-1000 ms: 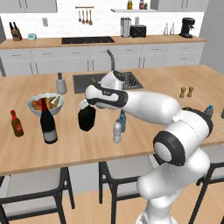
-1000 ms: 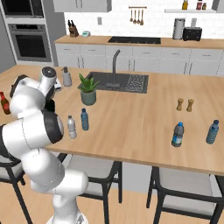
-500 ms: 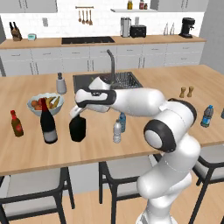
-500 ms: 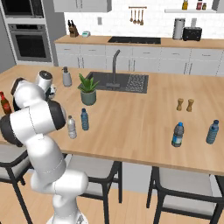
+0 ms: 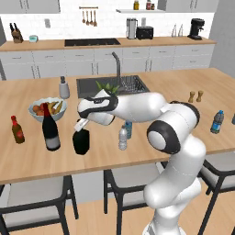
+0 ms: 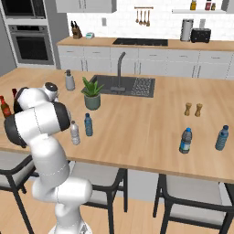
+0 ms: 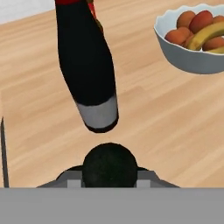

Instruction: Move the plastic bottles in the middle to the plastics group, and the glass bottles in the middle to the glass group.

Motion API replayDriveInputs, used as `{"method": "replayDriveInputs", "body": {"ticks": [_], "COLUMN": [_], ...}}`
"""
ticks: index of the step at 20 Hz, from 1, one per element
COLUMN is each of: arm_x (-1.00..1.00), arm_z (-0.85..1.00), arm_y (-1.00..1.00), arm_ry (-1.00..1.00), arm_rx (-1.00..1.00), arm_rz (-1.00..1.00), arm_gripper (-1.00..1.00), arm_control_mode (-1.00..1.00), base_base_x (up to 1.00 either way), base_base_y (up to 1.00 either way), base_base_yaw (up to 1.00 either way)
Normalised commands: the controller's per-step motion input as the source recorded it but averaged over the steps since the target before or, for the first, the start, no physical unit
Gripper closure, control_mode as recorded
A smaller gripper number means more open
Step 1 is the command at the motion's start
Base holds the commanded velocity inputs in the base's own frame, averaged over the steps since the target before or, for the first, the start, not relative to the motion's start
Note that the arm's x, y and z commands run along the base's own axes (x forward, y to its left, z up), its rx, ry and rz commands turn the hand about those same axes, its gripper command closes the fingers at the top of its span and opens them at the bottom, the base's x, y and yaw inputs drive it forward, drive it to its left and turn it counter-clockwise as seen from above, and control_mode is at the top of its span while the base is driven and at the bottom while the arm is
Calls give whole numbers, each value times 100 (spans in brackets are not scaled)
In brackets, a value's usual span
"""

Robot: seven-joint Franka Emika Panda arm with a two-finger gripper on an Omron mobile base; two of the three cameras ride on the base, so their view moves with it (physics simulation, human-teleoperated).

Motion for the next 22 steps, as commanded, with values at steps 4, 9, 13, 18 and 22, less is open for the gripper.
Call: {"method": "replayDriveInputs", "body": {"ticks": [4,9,13,18,22], "arm_x": [14,4,12,0,5], "arm_z": [-29,1,0,0,0], "arm_y": [11,14,20,9,3], "arm_ry": [0,0,-7,-14,-1], "arm_rx": [0,0,0,0,0], "arm_rz": [5,4,9,8,8], "arm_gripper": [100,100,100,100,100], "arm_control_mode": [-100,-100,-100,-100,-100], "base_base_x": [0,0,0,0,0], "base_base_y": [0,0,0,0,0], "base_base_yaw": [0,0,0,0,0]}}
